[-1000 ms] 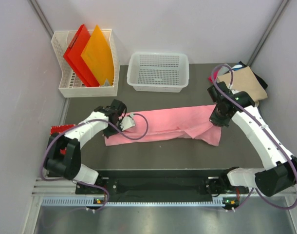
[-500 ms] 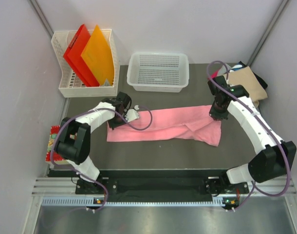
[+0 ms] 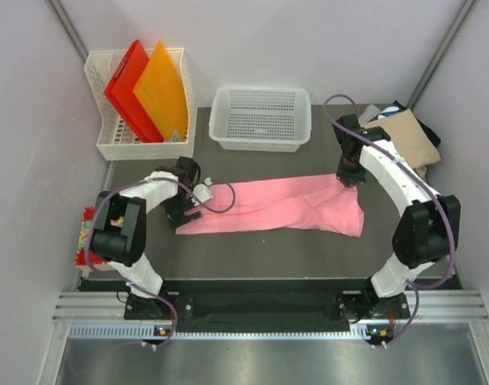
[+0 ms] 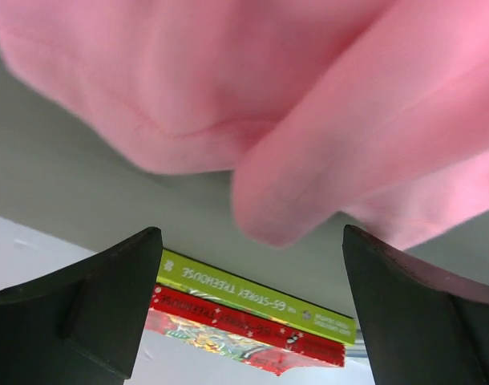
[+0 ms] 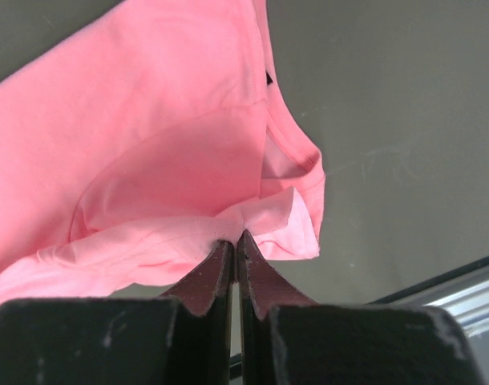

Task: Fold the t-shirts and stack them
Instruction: Fold the other side of the tshirt into a rectangle

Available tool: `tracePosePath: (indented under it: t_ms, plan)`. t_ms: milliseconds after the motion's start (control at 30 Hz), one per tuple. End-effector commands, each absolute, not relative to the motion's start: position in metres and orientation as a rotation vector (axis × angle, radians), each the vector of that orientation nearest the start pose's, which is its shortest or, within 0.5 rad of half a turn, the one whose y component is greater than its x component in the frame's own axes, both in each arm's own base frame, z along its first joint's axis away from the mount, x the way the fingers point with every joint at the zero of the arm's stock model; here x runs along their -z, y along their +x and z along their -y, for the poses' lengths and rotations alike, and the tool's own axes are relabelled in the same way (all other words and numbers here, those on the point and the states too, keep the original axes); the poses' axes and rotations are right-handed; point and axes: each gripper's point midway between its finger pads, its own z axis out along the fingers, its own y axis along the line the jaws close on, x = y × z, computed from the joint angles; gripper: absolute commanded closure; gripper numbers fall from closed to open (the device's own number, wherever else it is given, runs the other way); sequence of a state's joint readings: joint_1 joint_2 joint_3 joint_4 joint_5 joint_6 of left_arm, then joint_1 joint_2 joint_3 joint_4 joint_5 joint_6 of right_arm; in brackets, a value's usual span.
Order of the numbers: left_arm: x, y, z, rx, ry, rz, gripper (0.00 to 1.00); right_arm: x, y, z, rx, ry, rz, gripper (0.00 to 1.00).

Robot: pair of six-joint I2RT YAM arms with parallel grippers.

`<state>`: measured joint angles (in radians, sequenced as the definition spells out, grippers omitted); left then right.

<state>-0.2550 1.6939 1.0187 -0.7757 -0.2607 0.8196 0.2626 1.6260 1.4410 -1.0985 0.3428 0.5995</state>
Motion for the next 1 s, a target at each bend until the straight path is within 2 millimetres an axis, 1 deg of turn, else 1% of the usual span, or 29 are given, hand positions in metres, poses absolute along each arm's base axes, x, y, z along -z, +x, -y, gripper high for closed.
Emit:
tracePosePath:
  t_ms: [0,33,67,100,133,167,200,233,267,300,333,367,400,433,467,533,567,600,633,667,733,767,900,967]
  plan:
    - [-0.055,0.322,-0.011,-0.541,1.416,-2.578,0.01,-0.156,0.35,-0.04,0.281,0.501,-2.606,1.0]
    - [-0.06,0.322,-0.011,-0.537,1.411,-2.586,0.01,-0.151,0.352,-0.038,0.295,0.494,-2.618,1.0]
    - [-0.068,0.324,-0.01,-0.536,1.394,-2.582,0.01,-0.15,0.355,-0.037,0.298,0.493,-2.614,1.0]
    - [-0.083,0.333,-0.004,-0.52,1.345,-2.562,0.01,-0.148,0.357,-0.036,0.304,0.491,-2.615,1.0]
    - [-0.088,0.332,0.006,-0.448,1.331,-2.558,0.01,-0.144,0.359,-0.034,0.315,0.489,-2.624,1.0]
    - [-0.1,0.325,0.012,-0.4,1.322,-2.564,0.01,-0.143,0.361,-0.034,0.312,0.487,-2.624,1.0]
    - [-0.113,0.327,0.028,-0.354,1.3,-2.534,0.01,-0.141,0.362,-0.034,0.313,0.484,-2.628,1.0]
    - [-0.119,0.325,0.038,-0.312,1.304,-2.514,0.01,-0.137,0.363,-0.034,0.322,0.475,-2.638,1.0]
    - [-0.128,0.319,0.047,-0.285,1.306,-2.493,0.01,-0.135,0.364,-0.034,0.323,0.475,-2.642,1.0]
    - [-0.134,0.315,0.064,-0.246,1.318,-2.463,0.01,-0.134,0.364,-0.033,0.328,0.471,-2.645,1.0]
    - [-0.14,0.31,0.073,-0.208,1.315,-2.438,0.01,-0.13,0.365,-0.033,0.332,0.469,-2.654,1.0]
    - [-0.139,0.297,0.093,-0.089,1.336,-2.432,0.01,-0.129,0.365,-0.033,0.334,0.469,-2.657,1.0]
    - [-0.138,0.29,0.1,-0.054,1.341,-2.435,0.01,-0.126,0.366,-0.033,0.339,0.467,-2.661,1.0]
    - [-0.137,0.282,0.111,0.023,1.346,-2.429,0.01,-0.125,0.367,-0.033,0.339,0.469,-2.659,1.0]
    - [-0.125,0.267,0.118,0.089,1.362,-2.457,0.01,-0.125,0.367,-0.033,0.342,0.469,-2.66,1.0]
    - [-0.112,0.257,0.122,0.133,1.367,-2.48,0.01,-0.122,0.371,-0.032,0.343,0.475,-2.659,1.0]
    - [-0.095,0.244,0.118,0.147,1.375,-2.528,0.01,-0.121,0.371,-0.031,0.342,0.477,-2.662,1.0]
    - [-0.088,0.244,0.117,0.143,1.376,-2.526,0.01,-0.118,0.373,-0.031,0.345,0.476,-2.667,1.0]
    - [-0.08,0.24,0.115,0.139,1.383,-2.538,0.01,-0.12,0.376,-0.032,0.337,0.477,-2.661,1.0]
    - [-0.067,0.232,0.108,0.129,1.4,-2.568,0.01,-0.12,0.377,-0.031,0.341,0.481,-2.662,1.0]
    - [-0.058,0.234,0.102,0.08,1.402,-2.563,0.01,-0.12,0.382,-0.032,0.341,0.481,-2.658,1.0]
    - [-0.05,0.229,0.097,0.067,1.418,-2.579,0.01,-0.12,0.384,-0.031,0.343,0.48,-2.656,1.0]
    - [-0.038,0.233,0.088,0.001,1.414,-2.585,0.01,-0.114,0.388,-0.029,0.368,0.474,-2.673,1.0]
    - [-0.034,0.234,0.084,-0.005,1.403,-2.593,0.01,-0.114,0.391,-0.027,0.387,0.474,-2.664,1.0]
